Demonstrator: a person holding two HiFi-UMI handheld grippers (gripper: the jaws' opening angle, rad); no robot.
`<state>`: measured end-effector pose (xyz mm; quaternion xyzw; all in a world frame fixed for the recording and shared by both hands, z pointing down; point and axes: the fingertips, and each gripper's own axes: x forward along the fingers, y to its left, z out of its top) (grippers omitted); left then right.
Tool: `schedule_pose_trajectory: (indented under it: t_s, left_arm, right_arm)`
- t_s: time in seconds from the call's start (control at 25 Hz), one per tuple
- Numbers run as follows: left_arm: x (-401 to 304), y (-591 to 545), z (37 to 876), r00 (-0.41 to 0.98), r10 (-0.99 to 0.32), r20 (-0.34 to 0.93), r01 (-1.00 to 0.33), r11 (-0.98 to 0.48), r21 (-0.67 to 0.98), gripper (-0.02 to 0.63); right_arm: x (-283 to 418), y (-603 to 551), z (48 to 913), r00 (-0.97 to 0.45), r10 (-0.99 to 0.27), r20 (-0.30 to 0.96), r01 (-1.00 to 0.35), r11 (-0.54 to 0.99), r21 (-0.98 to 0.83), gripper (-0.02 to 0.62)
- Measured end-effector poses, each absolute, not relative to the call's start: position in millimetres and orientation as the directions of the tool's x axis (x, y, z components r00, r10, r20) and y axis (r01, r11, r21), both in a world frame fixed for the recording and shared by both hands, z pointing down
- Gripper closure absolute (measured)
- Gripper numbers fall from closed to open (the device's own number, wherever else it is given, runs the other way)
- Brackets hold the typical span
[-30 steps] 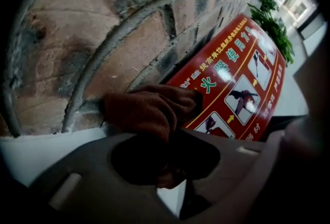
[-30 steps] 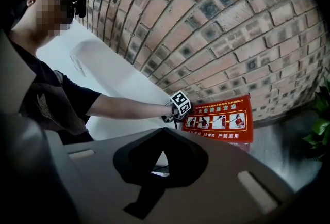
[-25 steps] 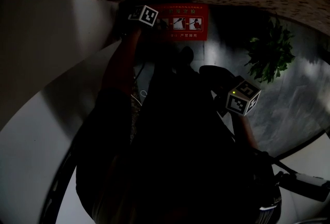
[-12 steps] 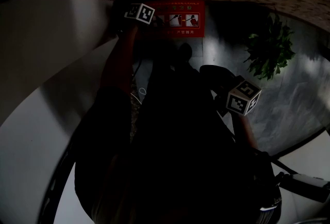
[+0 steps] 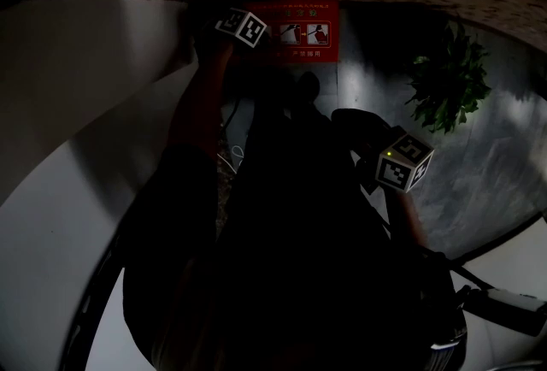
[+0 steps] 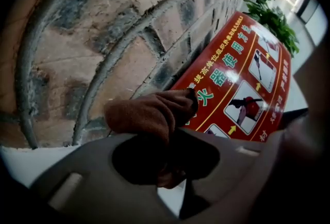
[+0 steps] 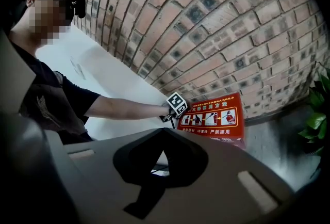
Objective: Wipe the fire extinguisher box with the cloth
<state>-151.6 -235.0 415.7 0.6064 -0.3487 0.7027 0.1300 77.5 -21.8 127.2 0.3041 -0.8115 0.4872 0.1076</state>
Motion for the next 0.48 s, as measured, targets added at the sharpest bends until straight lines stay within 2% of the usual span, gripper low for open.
schedule_pose_trajectory:
  t_s: [0.48]
  left_arm:
    - [-134,-233,416,-0.184,-0.242,0.953,-0.678,-0.670,-0.302,0.517]
  right_arm:
    - [88,-23,133,-0.788,-0.398,0.470,-0.602,0.335,-0.725,0.595]
